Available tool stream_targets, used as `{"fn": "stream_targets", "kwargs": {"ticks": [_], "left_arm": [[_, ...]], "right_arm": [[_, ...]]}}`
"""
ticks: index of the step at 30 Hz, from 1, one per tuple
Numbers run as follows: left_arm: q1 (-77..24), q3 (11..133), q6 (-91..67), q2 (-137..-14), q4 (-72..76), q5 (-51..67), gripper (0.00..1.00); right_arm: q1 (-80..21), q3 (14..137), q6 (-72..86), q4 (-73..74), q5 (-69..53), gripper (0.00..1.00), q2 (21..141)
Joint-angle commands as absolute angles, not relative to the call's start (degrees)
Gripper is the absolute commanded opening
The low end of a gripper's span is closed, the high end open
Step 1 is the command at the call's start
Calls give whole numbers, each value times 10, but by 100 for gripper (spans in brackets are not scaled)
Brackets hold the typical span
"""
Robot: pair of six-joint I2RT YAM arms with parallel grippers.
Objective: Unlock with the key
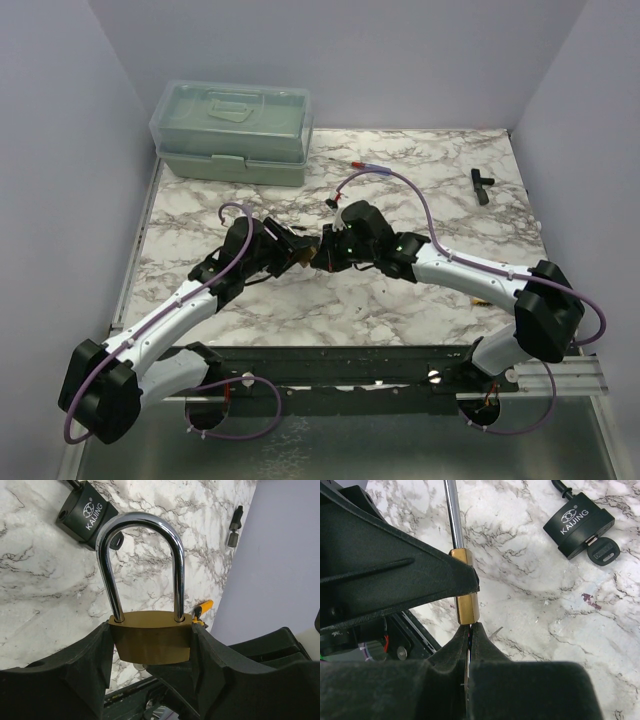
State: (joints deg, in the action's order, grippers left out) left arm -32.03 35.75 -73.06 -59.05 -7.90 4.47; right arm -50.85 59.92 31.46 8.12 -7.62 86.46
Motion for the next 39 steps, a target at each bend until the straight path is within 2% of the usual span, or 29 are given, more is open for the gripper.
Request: {"fn": "stream_targets", "kwargs": {"ticks": [1,15,21,39], "left_arm": [[-329,357,-742,-568,-61,97,0],[-328,348,-748,-558,-29,124,0],[-329,319,-743,-537,19,143,0],[-329,302,-681,-500,130,213,0]], "right_arm": [[-501,593,318,10,-58,0,863],[-499,550,347,-33,-49,0,834],[-496,505,379,-82,-65,0,819],[-465,487,442,-139,-132,0,782]]}}
